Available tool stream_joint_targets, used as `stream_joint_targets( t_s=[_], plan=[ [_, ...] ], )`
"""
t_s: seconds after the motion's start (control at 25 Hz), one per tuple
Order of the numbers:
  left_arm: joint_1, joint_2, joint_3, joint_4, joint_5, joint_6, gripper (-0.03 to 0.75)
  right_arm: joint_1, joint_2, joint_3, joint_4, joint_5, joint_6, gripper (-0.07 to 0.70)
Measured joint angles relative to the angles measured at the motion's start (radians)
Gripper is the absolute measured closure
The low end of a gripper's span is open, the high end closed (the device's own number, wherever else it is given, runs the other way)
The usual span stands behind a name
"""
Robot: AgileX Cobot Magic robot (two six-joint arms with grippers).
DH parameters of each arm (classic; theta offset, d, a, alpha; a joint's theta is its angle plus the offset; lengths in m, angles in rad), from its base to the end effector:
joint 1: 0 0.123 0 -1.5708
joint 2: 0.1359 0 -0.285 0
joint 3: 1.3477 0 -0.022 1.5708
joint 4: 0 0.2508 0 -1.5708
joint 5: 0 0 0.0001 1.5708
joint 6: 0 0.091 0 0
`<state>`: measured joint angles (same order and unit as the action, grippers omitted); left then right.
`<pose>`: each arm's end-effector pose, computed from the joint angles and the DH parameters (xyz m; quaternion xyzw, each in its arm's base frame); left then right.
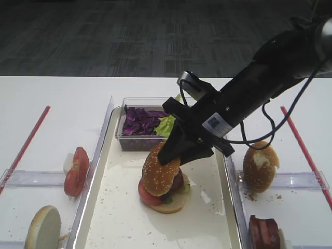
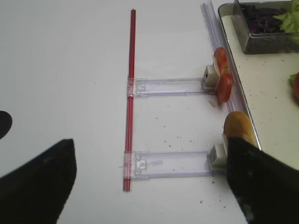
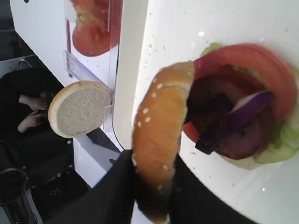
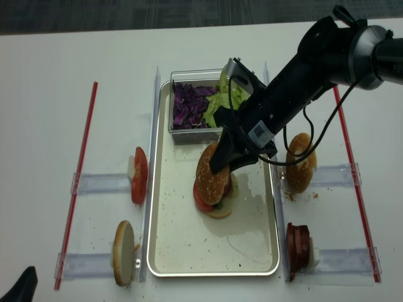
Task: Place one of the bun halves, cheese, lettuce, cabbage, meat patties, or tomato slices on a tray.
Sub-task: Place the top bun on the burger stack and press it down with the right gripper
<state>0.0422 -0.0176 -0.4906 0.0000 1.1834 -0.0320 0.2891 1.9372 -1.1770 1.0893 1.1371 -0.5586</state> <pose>-0.0120 -0.0005 0.2649 -0.0327 0.8811 0.0024 0.4719 0.3175 0.1708 0.1800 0.1011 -0.8860 -0.4505 0.0420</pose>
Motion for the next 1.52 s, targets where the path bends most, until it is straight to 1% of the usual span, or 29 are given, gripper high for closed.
stream_joint_targets(
  t_s=[0.24, 0.8, 1.32, 1.4, 1.52],
  plan=[
    [0.0, 0.0, 0.0, 0.0, 0.0, 0.0, 0.118, 0.0, 0.0, 0.0, -0.005, -0.001, 0.0, 0.426],
    [0.0, 0.0, 0.0, 0.0, 0.0, 0.0, 0.118, 0.0, 0.0, 0.0, -0.006, -0.021, -0.001, 0.426],
    [0.0, 0.0, 0.0, 0.0, 0.0, 0.0, 0.118, 0.0, 0.028, 0.0, -0.01, -0.019, 0.001, 0.426],
    [0.0, 0.0, 0.0, 0.0, 0.0, 0.0, 0.118, 0.0, 0.028, 0.0, -0.018, -0.017, 0.008, 0.4],
    [0.0, 0.0, 0.0, 0.0, 0.0, 0.0, 0.118, 0.0, 0.028, 0.0, -0.039, -0.013, 0.015, 0.301]
  ],
)
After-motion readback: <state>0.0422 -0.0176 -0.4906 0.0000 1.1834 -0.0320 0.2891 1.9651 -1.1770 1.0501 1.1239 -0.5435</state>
